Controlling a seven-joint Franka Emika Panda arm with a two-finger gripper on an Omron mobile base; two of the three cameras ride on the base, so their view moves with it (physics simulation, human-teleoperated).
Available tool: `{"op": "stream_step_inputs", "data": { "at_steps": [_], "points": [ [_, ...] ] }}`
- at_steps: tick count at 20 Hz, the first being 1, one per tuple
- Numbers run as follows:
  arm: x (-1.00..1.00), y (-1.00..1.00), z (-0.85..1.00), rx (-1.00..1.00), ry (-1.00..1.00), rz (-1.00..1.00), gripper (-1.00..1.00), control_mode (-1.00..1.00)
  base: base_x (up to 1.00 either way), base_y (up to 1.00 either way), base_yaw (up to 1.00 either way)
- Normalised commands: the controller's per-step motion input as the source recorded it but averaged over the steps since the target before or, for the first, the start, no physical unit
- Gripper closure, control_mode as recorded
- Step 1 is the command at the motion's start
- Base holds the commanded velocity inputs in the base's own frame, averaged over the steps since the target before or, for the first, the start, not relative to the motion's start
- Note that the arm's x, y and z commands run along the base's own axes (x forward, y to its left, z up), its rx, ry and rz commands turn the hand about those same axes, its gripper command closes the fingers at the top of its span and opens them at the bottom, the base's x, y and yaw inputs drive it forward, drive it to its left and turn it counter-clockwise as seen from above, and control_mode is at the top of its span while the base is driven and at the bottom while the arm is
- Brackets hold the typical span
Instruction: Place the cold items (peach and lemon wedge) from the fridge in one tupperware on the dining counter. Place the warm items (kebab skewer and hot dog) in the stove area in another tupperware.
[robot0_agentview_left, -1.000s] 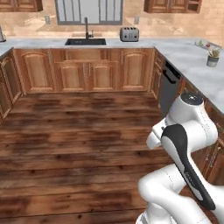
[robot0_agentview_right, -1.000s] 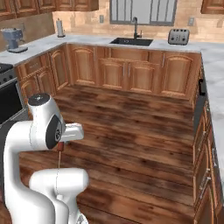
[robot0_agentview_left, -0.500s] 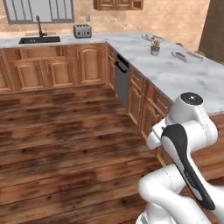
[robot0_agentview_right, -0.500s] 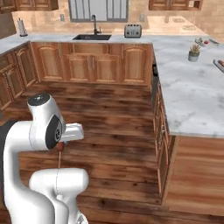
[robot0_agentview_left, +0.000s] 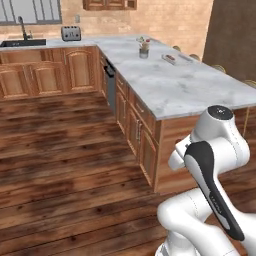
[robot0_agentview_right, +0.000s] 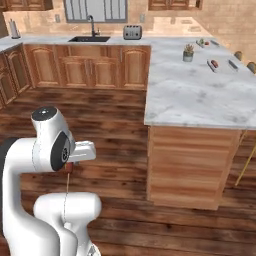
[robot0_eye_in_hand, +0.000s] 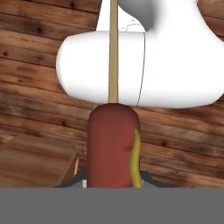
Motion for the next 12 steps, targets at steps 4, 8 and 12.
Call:
{"op": "stream_step_inputs", "data": {
  "at_steps": [4, 8, 12],
  "points": [
    [0.00, 0.00, 0.00, 0.00, 0.00, 0.00, 1.00, 1.00, -0.03, -1.00, 0.00],
    [0.00, 0.00, 0.00, 0.00, 0.00, 0.00, 1.00, 1.00, 0.00, -1.00, 0.00],
    [0.00, 0.00, 0.00, 0.00, 0.00, 0.00, 1.00, 1.00, 0.00, -1.00, 0.03]
  ]
}}
